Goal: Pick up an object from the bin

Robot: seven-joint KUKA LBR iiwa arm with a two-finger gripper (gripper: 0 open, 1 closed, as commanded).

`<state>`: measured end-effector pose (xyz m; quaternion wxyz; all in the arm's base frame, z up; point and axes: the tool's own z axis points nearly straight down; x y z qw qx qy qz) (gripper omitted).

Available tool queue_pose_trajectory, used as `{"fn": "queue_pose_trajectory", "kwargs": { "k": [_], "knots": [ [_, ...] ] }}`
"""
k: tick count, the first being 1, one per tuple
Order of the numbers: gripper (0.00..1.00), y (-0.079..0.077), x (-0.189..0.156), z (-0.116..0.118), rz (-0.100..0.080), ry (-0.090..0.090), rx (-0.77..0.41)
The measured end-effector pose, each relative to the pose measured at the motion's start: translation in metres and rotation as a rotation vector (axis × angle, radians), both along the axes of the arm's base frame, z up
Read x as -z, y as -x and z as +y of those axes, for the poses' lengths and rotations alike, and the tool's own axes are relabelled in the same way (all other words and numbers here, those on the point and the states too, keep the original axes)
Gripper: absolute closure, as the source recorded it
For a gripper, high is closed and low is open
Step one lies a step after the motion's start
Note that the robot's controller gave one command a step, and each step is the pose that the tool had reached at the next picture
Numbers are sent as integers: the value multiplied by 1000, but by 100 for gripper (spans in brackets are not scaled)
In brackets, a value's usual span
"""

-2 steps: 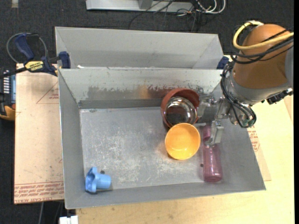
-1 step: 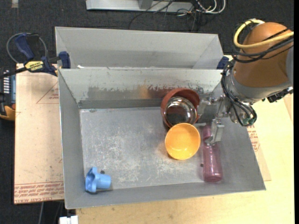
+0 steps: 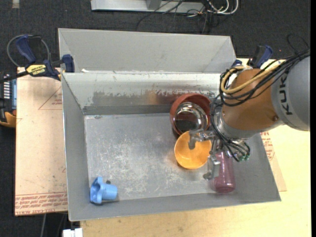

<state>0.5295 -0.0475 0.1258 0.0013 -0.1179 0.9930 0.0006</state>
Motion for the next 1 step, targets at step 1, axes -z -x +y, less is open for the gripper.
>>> {"fn": "queue_pose_trajectory", "kwargs": {
  "k": [1],
  "knots": [
    [0, 13, -33, 10, -6, 2, -119]
  ]
}}
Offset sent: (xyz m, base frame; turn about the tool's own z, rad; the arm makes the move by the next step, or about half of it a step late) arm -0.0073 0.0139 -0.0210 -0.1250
